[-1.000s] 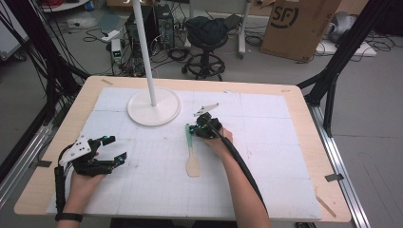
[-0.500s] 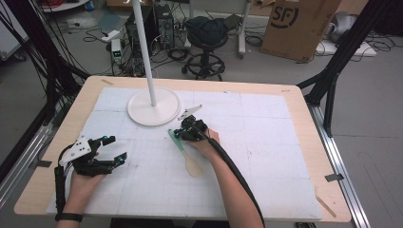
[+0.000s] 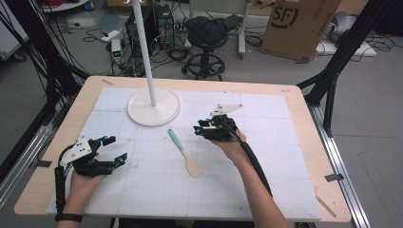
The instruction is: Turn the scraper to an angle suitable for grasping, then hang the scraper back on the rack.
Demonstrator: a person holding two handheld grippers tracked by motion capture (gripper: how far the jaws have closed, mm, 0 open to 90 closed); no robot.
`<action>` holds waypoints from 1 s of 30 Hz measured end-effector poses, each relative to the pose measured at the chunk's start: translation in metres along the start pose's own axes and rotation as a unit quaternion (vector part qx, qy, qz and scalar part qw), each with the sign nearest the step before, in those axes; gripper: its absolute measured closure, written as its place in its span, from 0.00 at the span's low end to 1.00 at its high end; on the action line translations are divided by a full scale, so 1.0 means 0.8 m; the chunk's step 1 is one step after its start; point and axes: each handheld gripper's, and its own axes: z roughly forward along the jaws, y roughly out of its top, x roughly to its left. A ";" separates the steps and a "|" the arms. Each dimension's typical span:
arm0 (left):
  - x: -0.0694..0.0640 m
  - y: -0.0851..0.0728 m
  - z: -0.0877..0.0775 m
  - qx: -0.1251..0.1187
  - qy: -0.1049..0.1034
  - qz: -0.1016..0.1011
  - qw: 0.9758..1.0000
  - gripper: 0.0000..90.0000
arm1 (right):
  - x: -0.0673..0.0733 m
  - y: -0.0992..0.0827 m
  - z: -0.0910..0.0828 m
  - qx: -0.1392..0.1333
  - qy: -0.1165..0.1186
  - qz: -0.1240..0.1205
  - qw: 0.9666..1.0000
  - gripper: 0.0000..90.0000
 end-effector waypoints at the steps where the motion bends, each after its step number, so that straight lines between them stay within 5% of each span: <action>1: 0.000 0.000 0.000 0.000 0.000 -0.001 1.000 0.20 | 0.000 -0.007 -0.015 -0.014 -0.001 0.005 1.000 0.61; 8: 0.001 0.000 0.000 0.001 0.002 -0.003 1.000 0.20 | -0.001 -0.059 -0.095 -0.057 -0.035 0.030 0.997 0.42; 9: 0.001 0.000 0.000 0.000 0.002 -0.003 1.000 0.20 | -0.002 -0.081 -0.118 -0.084 -0.046 0.035 0.995 0.36; 13: 0.002 0.000 0.000 -0.001 0.002 -0.008 1.000 0.20 | -0.003 -0.113 -0.149 -0.113 -0.069 0.040 0.990 0.27; 16: 0.003 0.000 0.000 -0.002 0.003 -0.015 1.000 0.20 | -0.008 -0.149 -0.177 -0.144 -0.101 0.055 0.983 0.18; 23: 0.003 0.000 0.000 -0.002 0.004 -0.013 1.000 0.20 | -0.015 -0.157 -0.192 -0.168 -0.121 0.071 0.976 0.16; 30: 0.002 0.000 0.000 -0.001 0.003 -0.007 1.000 0.20 | -0.006 -0.133 -0.168 -0.159 -0.099 0.060 0.980 0.16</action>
